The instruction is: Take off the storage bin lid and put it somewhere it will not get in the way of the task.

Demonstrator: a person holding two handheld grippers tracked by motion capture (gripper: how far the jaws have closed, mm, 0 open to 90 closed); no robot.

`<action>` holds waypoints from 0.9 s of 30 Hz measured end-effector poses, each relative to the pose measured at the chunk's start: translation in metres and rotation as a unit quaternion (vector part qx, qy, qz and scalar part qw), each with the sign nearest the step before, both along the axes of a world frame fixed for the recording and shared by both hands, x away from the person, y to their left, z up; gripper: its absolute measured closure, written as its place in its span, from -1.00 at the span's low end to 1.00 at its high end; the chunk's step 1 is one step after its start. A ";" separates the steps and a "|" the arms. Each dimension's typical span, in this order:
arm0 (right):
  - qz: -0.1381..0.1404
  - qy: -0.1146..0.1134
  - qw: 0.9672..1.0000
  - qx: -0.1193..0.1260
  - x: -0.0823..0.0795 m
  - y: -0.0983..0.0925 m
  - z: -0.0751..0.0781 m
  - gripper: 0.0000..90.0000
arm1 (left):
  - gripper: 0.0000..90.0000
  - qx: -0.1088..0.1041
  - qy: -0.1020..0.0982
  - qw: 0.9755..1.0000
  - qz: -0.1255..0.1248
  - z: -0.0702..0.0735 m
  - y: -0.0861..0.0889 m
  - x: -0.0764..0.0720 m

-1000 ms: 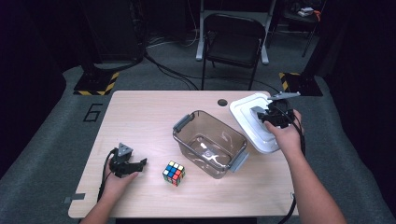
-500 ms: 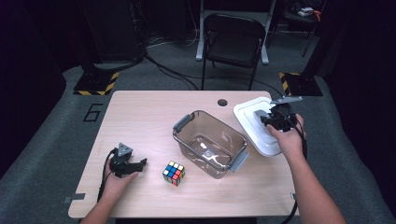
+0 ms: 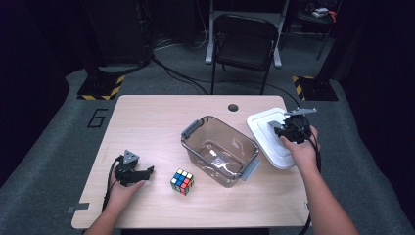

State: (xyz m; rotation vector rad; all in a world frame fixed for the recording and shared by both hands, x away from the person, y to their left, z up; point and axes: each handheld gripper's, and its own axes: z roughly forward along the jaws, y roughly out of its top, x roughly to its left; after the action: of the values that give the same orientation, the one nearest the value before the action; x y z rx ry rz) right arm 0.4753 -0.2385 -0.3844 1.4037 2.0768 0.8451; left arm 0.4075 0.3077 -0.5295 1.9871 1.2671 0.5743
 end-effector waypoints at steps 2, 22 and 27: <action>-0.002 0.001 1.000 -0.002 0.000 -0.001 -0.004 0.49 | -0.49 0.000 0.000 1.000 0.000 0.000 0.000 0.000; -0.007 0.020 1.000 0.000 -0.003 0.003 -0.040 0.49 | -0.49 0.000 0.000 1.000 0.000 0.000 0.000 0.000; -0.010 0.022 1.000 -0.003 -0.003 0.003 -0.045 0.49 | -0.49 0.000 0.000 1.000 0.000 0.000 0.000 0.000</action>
State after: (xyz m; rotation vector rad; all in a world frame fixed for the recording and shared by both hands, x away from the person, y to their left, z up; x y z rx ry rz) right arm 0.4726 -0.2350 -0.4296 1.4498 2.0935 0.8058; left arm 0.4074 0.3077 -0.5295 1.9873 1.2672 0.5744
